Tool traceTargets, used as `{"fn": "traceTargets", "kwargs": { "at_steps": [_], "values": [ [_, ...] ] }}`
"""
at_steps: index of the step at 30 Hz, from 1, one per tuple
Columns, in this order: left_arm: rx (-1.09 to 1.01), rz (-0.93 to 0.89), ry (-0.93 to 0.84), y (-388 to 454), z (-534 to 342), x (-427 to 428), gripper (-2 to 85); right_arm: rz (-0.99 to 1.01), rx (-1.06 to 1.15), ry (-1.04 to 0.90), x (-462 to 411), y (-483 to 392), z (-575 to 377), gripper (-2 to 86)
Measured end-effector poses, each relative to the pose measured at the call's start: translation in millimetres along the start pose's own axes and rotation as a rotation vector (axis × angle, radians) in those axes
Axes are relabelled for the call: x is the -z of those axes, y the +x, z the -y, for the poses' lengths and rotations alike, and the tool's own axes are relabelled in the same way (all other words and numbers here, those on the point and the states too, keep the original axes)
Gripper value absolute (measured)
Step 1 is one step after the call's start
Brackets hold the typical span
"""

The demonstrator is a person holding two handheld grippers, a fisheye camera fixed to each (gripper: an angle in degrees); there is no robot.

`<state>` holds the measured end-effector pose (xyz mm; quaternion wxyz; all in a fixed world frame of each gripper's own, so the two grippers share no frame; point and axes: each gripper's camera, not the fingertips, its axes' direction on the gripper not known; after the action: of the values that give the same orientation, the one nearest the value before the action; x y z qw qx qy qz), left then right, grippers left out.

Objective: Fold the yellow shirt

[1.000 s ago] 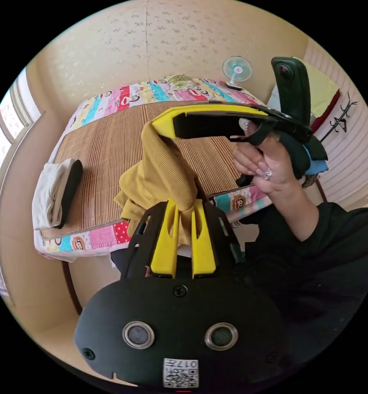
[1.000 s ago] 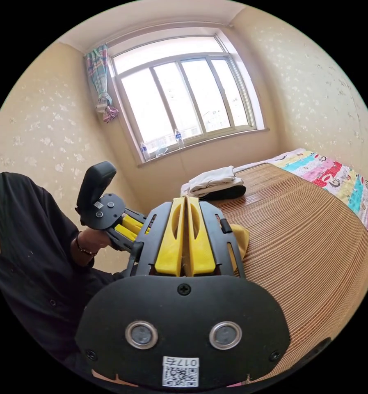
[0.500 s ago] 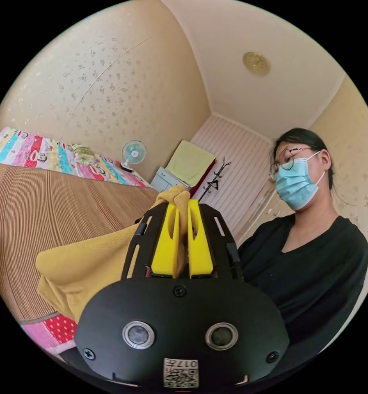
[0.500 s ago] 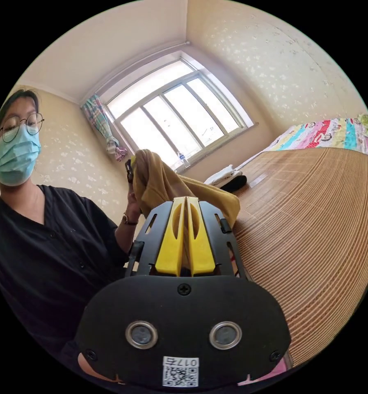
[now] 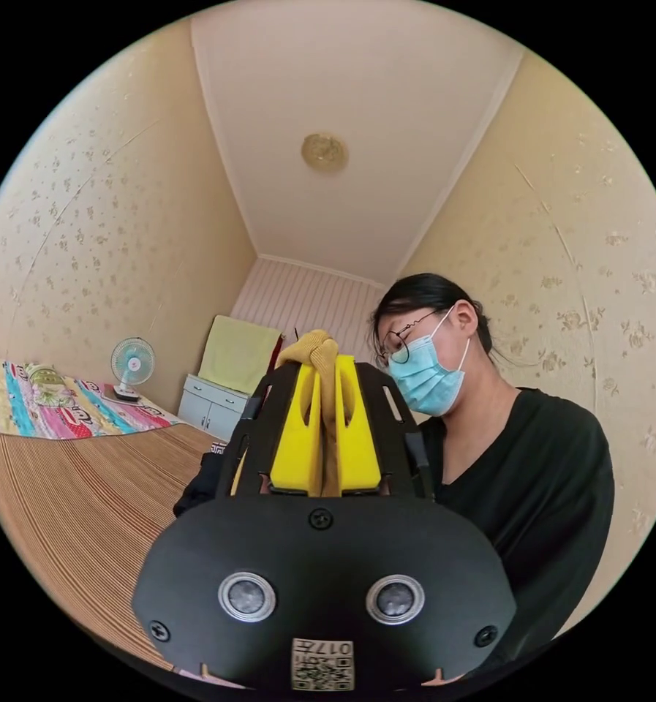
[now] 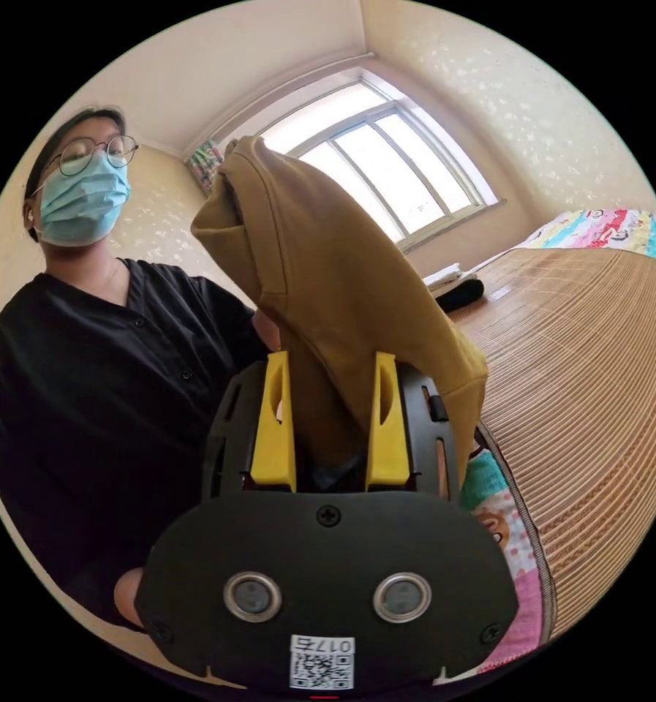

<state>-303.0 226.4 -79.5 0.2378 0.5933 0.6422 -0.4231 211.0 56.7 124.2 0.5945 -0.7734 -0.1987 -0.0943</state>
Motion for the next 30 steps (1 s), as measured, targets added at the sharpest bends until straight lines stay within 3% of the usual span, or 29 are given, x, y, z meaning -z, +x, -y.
{"fn": "traceTargets", "kwargs": {
  "at_steps": [3, 7, 12, 15, 19, 24, 28, 30],
  "values": [
    [0.016, 0.017, -0.019, 0.6, 2.4, -5.5, 2.3, -0.025, 0.022, -0.013, -2.7, -14.4, -8.5, 16.0],
    [0.016, -0.053, -0.055, -0.7, 7.4, -19.6, 2.3, -0.401, -0.014, -0.091, -31.8, -55.6, -14.6, 16.2],
    [0.017, -0.08, -0.053, 3.1, 12.6, -19.9, 2.4, -0.582, -0.089, 0.046, -17.0, -81.7, -30.6, 6.0],
    [0.023, -0.07, -0.052, 3.9, 18.2, -6.9, 2.5, -0.613, -0.168, 0.137, 22.1, -86.0, -32.6, 5.0],
    [0.029, -0.01, -0.088, 9.7, 38.3, 13.4, 2.6, -0.736, -0.103, 0.231, 79.7, -125.9, -8.8, 4.6],
    [-0.002, 0.076, -0.058, 30.0, 50.9, 46.0, 2.8, -0.559, 0.008, 0.319, 137.9, -162.8, 16.8, 4.1],
    [0.011, 0.085, -0.02, 35.2, 49.9, 54.4, 2.9, -0.608, 0.046, 0.361, 138.4, -198.0, 24.7, 3.9],
    [0.028, 0.064, 0.017, 33.8, 48.3, 59.0, 2.9, -0.487, 0.113, 0.365, 138.4, -209.8, 24.1, 3.8]
  ]
}}
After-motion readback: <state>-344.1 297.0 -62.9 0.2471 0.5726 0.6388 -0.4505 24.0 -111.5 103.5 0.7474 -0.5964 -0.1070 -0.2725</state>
